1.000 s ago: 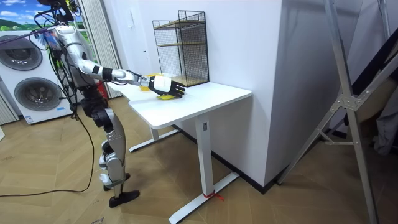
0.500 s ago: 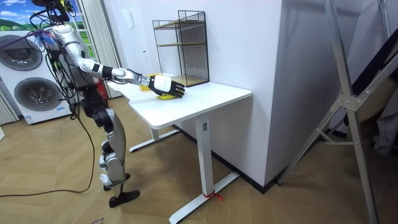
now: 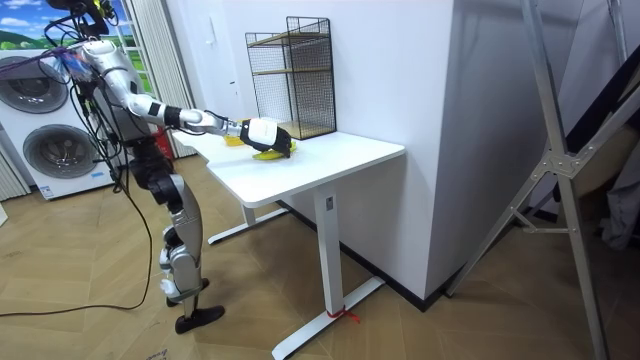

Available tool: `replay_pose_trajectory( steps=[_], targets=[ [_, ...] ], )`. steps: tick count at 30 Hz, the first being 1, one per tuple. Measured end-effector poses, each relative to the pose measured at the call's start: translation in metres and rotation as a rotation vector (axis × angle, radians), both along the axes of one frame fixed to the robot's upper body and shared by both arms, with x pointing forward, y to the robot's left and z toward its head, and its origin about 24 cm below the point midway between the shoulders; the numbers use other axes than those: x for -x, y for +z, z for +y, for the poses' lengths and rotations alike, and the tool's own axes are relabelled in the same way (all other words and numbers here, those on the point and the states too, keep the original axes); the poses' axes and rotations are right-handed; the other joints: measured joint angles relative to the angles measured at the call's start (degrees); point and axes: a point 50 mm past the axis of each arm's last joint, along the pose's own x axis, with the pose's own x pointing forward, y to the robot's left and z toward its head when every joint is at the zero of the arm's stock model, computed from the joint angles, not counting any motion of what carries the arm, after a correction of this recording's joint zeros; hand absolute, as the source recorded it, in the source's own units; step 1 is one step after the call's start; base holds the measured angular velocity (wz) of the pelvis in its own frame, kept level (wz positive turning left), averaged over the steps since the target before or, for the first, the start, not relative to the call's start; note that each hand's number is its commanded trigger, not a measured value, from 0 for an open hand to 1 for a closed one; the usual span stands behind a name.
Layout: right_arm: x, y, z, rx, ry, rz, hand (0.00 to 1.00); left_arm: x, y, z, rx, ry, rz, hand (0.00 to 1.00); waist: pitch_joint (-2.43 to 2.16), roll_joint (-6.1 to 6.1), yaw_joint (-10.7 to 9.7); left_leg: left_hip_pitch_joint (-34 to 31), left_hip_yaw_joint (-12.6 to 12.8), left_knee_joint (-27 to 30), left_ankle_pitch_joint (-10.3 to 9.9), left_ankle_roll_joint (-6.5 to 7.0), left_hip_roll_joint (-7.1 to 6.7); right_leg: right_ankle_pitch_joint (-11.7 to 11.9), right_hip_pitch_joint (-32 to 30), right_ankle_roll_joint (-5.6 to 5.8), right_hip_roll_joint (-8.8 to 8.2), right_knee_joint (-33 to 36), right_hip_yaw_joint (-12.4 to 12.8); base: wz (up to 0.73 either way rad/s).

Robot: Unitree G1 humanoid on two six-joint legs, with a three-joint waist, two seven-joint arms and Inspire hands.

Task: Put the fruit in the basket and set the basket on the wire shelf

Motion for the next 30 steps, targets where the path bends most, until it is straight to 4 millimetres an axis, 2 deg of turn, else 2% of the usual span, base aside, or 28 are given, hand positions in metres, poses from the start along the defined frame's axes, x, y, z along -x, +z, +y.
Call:
replay_pose_trajectory(
  steps=[13, 30],
  targets=[
    [0.005, -0.004, -0.005, -0.011, -0.029, 0.024, 1.00, -0.001, 0.000, 0.000, -0.002, -0.006, 0.001, 0.00, 0.14, -0.17, 0.06, 0.52, 0.19, -0.53, -0.02, -0.01, -0.02, 0.00, 0.13, 0.00, 0.03, -0.07, 0.06, -0.01],
    [0.003, -0.002, -0.003, -0.017, -0.012, 0.023, 1.00, -0.013, 0.000, 0.000, -0.005, -0.022, -0.023, 0.00, 0.10, -0.56, 0.19, 0.18, 0.45, -0.43, -0.03, -0.03, -0.01, 0.00, -0.38, 0.00, 0.02, -0.10, 0.21, 0.00]
  ],
)
